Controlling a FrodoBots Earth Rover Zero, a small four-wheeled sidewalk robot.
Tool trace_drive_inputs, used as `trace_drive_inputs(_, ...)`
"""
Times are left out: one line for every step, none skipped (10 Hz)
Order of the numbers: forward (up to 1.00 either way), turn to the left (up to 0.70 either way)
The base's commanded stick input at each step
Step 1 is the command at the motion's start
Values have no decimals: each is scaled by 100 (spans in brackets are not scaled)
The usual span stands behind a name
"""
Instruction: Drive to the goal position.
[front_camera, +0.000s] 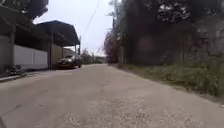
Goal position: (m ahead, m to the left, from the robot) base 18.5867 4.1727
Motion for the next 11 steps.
trace_drive_inputs(100,-36)
trace_drive_inputs(100,-11)
trace_drive_inputs(100,0)
trace_drive_inputs(100,0)
trace_drive_inputs(100,0)
trace_drive_inputs(100,0)
trace_drive_inputs(100,0)
trace_drive_inputs(100,0)
trace_drive_inputs(100,0)
trace_drive_inputs(100,0)
trace_drive_inputs(100,0)
